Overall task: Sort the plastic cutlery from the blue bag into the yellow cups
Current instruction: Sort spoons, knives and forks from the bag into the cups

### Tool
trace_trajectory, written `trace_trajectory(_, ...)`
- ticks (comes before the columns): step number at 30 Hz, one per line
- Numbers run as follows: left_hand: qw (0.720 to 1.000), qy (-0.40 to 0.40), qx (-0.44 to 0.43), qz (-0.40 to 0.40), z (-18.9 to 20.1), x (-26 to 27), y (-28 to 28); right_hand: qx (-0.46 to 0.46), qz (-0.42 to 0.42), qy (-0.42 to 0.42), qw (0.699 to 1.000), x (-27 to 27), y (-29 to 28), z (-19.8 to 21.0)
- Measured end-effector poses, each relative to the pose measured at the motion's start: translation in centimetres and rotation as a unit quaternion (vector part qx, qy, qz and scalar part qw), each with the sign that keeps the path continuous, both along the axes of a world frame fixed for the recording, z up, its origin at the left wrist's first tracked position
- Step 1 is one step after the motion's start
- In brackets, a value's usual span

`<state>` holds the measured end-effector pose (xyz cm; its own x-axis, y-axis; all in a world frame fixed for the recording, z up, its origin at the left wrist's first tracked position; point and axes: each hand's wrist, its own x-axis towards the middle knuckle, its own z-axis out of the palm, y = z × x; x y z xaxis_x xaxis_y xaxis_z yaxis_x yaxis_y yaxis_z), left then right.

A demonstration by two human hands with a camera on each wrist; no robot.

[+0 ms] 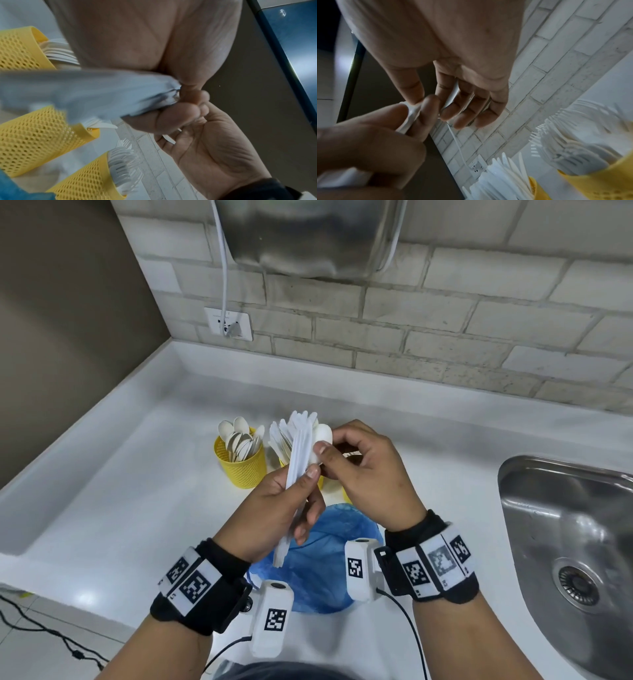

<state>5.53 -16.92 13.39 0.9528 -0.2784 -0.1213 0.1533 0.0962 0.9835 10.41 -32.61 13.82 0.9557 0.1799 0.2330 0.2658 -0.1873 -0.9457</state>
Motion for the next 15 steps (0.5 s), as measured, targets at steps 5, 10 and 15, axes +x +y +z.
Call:
trace_trajectory(5,1.0,-0.002,-0.003,-0.01,0.0,-0.5,0.5,0.042,0.001,0.009,0.999,-0.7,0.6,0.3)
trace_trajectory(10,1.0,-0.015,0.012,0.011,-0.1,-0.7,1.0,0.092,-0.049,0.018,0.994,-1.3,1.1,0.4)
trace_trajectory(15,1.0,0.008,0.014,0.024,-0.6,-0.8,1.6,0.183,-0.101,0.011,0.978,-1.6,1.8,0.6)
